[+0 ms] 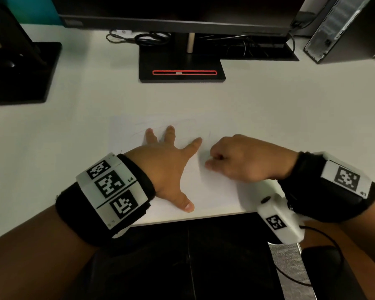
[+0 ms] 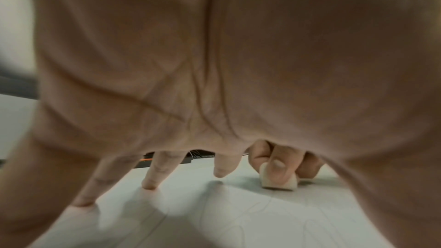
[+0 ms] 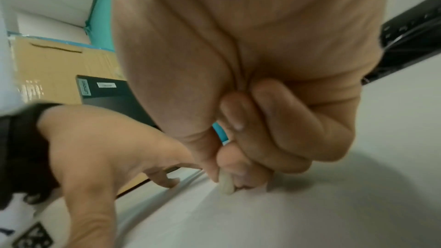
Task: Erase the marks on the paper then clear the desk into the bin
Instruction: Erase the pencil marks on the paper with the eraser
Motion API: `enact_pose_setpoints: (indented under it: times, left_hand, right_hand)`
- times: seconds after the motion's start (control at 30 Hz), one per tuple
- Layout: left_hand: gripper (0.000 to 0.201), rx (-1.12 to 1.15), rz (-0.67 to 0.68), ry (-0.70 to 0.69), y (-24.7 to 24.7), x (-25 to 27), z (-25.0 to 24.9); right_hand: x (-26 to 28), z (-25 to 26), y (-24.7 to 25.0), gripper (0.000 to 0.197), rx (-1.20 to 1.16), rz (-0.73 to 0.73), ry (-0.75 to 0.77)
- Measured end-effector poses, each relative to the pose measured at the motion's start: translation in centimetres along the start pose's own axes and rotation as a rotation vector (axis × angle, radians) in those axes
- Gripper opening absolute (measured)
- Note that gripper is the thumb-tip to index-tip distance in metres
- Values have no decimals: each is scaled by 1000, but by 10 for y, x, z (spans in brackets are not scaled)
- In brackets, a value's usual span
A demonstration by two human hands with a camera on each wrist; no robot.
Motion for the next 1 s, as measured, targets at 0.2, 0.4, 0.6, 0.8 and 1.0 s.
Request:
enact_pose_setpoints:
  times: [0.2, 0.4, 0.6, 0.8, 1.0]
  left_hand:
    - [146, 12, -8, 14, -1, -1, 2]
    - [146, 17, -3, 20, -2, -3, 4]
    - [146, 19, -17, 16, -2, -4, 4]
    - [146, 19, -17, 11, -1, -2, 3]
    - [145, 19, -17, 8, -3, -3, 4]
  right_hand:
    - [-19, -34, 35, 44, -66, -113, -131]
    - [-33, -25, 23, 44, -80, -1, -55]
    - [-44, -38, 40, 44, -51, -85, -104]
    - [-50, -52, 52, 37, -125, -63, -176]
    - [-49, -41, 37, 41, -129, 21, -111]
Point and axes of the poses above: each hand's wrist, its own x-axis away from the middle knuckle, its own y-axis out of the back of the hand, z = x × y, the point moved 8 cm from there along -x, towards the middle knuckle, and after that the axes turned 2 degrees about -x, right-handed, at the moved point
